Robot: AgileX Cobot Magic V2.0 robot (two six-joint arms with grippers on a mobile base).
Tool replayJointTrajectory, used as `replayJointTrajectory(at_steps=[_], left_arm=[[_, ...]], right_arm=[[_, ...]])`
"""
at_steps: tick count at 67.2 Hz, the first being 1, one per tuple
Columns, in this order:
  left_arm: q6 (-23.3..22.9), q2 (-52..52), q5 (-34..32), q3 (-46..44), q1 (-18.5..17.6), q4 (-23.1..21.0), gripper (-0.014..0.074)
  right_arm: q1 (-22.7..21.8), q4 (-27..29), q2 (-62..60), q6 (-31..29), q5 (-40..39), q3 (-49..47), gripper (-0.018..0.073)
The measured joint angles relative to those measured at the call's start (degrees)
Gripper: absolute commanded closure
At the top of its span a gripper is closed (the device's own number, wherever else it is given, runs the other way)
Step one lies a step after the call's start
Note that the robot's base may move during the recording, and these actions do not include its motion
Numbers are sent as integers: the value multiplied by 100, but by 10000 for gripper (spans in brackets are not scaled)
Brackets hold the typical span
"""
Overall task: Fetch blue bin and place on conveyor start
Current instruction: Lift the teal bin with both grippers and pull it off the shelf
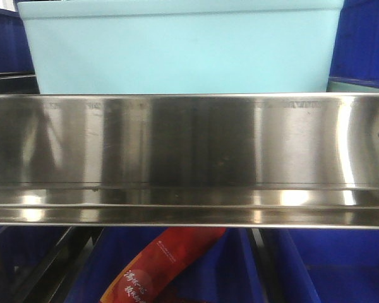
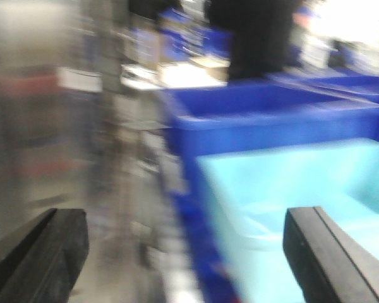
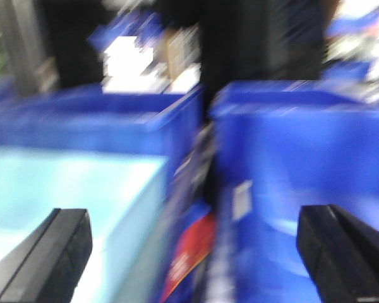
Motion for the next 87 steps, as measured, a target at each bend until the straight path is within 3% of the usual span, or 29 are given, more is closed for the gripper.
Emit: replayJointTrajectory(at_steps=[8,16,34,43,52,67,74,77,80,87], left_arm=[[0,978,493,-628,-754,-22,71],[-258,1993,992,-1408,-1013,-47,71],[-594,4337,2552,-3762,-754,-79,71],[-678,5327,3301,-4781,-516,-94,71],[-681,6110,3764,-5343,-292,-119,71],[-692,6884,3875,-5463,-56,-357,71],[-692,7047,3892,-5463,-54,-373,91],[-692,7092,3892,-5472,-54,-394,129],[-692,7132,3892,-5472,-54,-395,178],[-692,7182,3892,-5472,-54,-431,387]], right_arm=[[661,0,956,-24,493,-675,1],[976,11,2000,-24,1264,-1671,1],[1012,-541,4277,945,3213,-4242,1],[958,-721,5190,1166,3674,-5058,1],[958,-746,5868,1250,3738,-5336,1],[859,-727,6622,1418,3782,-5348,10],[839,-727,6836,1427,3782,-5348,114],[839,-727,6893,1427,3782,-5348,214],[839,-727,6951,1427,3782,-5348,320],[839,-727,7006,1427,3782,-5348,561]])
